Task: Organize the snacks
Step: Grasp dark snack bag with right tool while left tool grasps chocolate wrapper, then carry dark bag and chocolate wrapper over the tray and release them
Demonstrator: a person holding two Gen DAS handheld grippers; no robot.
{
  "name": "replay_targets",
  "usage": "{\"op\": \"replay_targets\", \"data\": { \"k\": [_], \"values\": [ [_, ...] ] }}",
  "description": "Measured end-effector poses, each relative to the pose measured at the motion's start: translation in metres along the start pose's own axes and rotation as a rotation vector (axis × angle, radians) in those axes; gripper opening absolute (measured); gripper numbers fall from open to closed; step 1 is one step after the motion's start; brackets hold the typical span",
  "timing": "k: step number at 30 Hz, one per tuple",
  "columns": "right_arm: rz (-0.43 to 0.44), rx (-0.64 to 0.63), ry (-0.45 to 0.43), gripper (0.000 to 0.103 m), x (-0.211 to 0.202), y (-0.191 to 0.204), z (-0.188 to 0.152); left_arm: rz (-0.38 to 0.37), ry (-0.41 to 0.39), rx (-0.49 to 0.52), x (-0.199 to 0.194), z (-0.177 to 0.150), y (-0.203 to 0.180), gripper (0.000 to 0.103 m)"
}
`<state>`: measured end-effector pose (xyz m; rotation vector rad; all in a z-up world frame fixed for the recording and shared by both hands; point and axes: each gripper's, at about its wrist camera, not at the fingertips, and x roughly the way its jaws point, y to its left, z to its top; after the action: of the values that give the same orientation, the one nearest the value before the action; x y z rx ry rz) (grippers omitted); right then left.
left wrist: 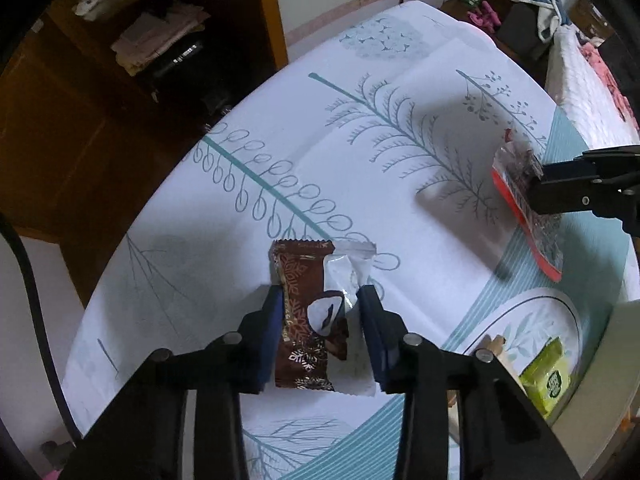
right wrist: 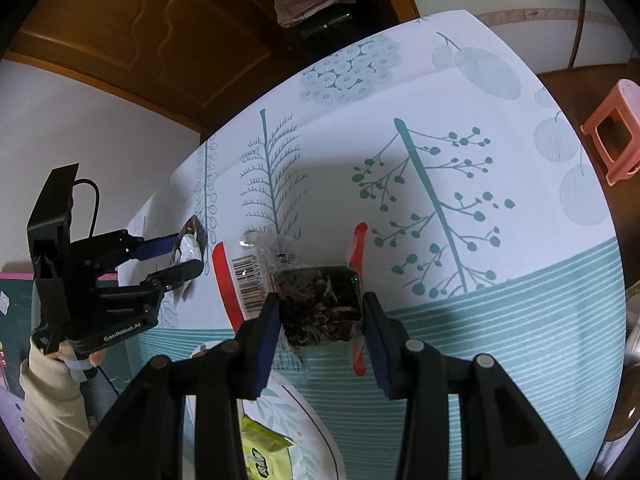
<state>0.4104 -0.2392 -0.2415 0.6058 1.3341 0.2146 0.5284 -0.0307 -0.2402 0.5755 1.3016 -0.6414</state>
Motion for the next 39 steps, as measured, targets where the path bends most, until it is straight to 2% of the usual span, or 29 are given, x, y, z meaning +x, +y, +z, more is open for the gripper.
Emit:
{"op": "replay_targets", "data": {
  "k": [4, 7, 11, 15, 19, 27, 32, 37, 39],
  "values": [
    [-0.019, 0.004, 0.004, 0.041, 0.003, 0.006, -0.006, 0.058, -0.023, -0.085, -0.007, -0.016, -0.012, 0.033],
    [-0.041, -0.004, 0.018, 0.04, 0.001, 0.011, -0.014, 0.078, 0.0, -0.165, -0.014, -0.035, -0.017, 0.032],
    [-0.032, -0.026, 0.0, 0.04, -0.019, 0.026, -0.026, 0.115, 0.0, -0.23, -0.045, -0.059, -0.028, 0.032],
    [-0.006, -0.072, -0.048, 0.04, -0.063, 0.051, -0.044, 0.13, -0.068, -0.283, -0.104, -0.079, -0.045, 0.032],
    [0.009, -0.137, -0.106, 0.04, -0.113, 0.081, -0.071, 0.141, -0.16, -0.321, -0.184, -0.102, -0.07, 0.032],
    [0.012, -0.308, -0.26, 0.04, -0.227, 0.14, -0.159, 0.122, -0.376, -0.366, -0.333, -0.17, -0.159, 0.032],
    [0.005, -0.387, -0.332, 0.04, -0.274, 0.153, -0.212, 0.12, -0.482, -0.344, -0.384, -0.219, -0.216, 0.032],
    [-0.01, -0.441, -0.377, 0.041, -0.296, 0.149, -0.261, 0.077, -0.541, -0.357, -0.398, -0.259, -0.252, 0.032],
    [-0.01, -0.449, -0.386, 0.041, -0.297, 0.144, -0.279, 0.094, -0.568, -0.367, -0.395, -0.272, -0.263, 0.032]
  ]
}}
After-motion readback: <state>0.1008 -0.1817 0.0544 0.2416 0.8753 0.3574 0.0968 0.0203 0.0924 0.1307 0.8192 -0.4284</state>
